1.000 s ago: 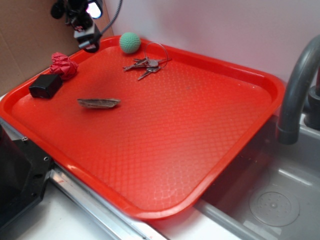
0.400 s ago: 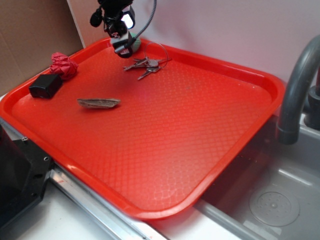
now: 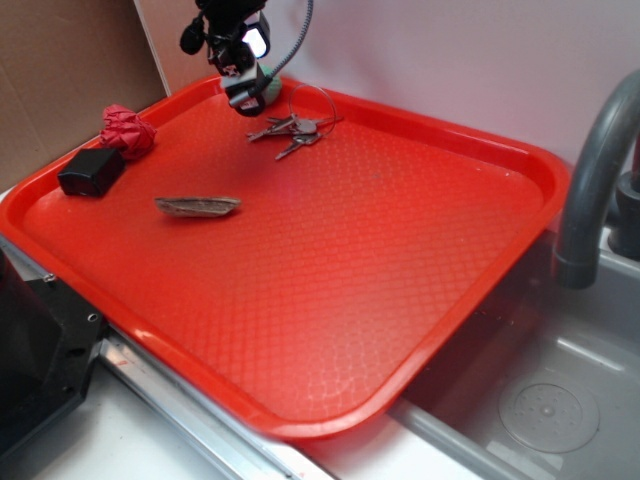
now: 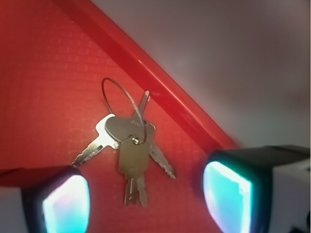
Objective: Grab the silver keys.
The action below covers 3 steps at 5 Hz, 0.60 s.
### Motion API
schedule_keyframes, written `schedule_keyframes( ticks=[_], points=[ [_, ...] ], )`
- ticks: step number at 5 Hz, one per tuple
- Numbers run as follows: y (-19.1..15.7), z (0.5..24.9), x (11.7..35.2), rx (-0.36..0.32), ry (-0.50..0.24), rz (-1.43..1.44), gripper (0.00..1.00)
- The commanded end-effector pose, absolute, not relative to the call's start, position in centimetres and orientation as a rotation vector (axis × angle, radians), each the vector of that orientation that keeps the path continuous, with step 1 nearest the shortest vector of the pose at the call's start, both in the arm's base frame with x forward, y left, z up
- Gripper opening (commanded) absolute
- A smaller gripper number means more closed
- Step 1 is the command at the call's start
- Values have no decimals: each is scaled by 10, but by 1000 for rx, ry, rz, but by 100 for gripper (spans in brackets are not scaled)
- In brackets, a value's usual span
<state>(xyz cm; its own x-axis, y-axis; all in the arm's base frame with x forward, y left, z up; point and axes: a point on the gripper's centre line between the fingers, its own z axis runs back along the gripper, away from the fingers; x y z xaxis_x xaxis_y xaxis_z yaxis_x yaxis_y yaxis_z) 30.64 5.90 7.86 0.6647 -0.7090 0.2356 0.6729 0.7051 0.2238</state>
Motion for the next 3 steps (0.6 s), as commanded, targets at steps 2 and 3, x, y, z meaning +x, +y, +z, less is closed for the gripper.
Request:
schedule_keyframes(
  ticks=[2, 3],
  points=[
    [22, 68, 342, -45, -278, -874, 100],
    [15, 67, 343, -14, -295, -910, 100]
  ],
)
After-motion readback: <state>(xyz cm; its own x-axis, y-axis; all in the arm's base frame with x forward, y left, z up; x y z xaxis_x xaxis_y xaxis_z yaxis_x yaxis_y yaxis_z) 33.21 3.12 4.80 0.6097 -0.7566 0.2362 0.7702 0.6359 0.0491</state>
